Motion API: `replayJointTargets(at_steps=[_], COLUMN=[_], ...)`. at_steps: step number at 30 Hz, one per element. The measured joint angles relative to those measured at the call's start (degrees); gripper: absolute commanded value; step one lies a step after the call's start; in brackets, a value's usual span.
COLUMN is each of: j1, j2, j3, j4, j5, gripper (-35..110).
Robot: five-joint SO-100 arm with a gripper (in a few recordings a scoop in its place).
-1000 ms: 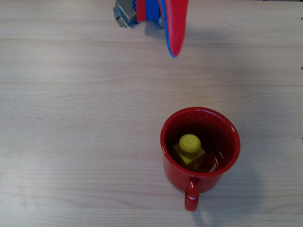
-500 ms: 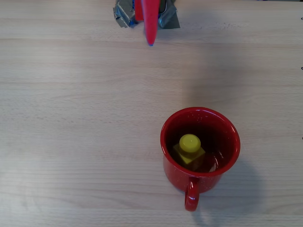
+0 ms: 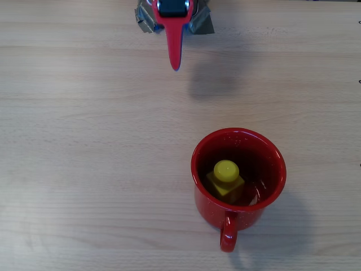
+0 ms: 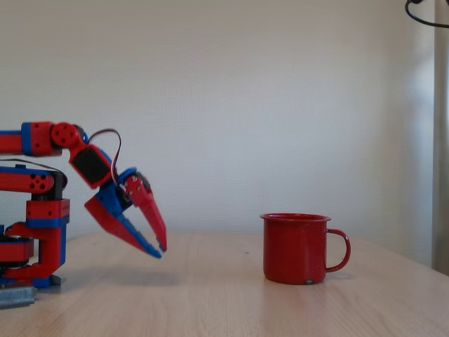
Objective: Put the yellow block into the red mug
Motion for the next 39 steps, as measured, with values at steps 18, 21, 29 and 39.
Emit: replayJointTargets(at_steps=[18,21,29,39], j1=[0.00,0.00,0.00,0.00], j2=[9.14,9.14,9.14,9.14], j3=[1.85,1.85,1.85,1.85], j4=[2.37,2.37,2.37,2.37], j5=[-5.27,-5.27,-5.27,-5.27], gripper=[0,0,0,0])
